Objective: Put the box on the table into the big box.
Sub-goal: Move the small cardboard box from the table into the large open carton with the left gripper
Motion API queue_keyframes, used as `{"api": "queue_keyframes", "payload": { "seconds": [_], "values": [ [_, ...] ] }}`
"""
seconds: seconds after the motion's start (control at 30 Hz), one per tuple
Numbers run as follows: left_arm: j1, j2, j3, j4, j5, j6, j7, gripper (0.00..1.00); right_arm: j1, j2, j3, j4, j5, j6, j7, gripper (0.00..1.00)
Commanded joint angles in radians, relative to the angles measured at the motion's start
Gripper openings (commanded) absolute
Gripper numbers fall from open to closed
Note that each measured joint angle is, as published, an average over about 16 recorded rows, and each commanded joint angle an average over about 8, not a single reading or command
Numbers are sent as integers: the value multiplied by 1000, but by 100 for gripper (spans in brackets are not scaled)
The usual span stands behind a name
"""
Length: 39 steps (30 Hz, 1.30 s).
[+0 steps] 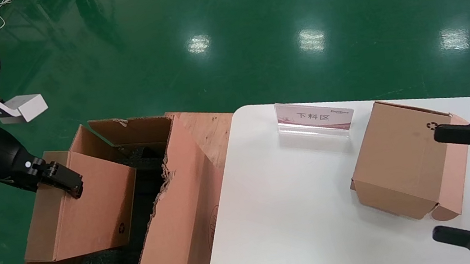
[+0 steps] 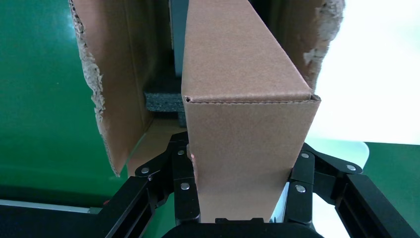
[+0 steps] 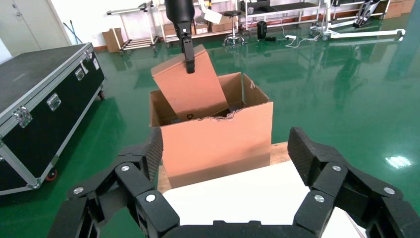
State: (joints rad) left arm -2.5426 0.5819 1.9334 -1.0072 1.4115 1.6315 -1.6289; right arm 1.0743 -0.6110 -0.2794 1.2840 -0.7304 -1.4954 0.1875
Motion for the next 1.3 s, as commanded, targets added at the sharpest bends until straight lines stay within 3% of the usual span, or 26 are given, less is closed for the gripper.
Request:
{"api": "queue_keyframes", "payload": {
  "seconds": [0.03, 1.3],
  "values": [
    [17, -3, 1, 21, 1, -12, 29, 0, 0, 0, 0, 0, 0, 0, 0, 100],
    [262, 102, -19, 385, -48, -118, 311, 0, 0, 0, 0, 0, 0, 0, 0, 100]
  ]
}}
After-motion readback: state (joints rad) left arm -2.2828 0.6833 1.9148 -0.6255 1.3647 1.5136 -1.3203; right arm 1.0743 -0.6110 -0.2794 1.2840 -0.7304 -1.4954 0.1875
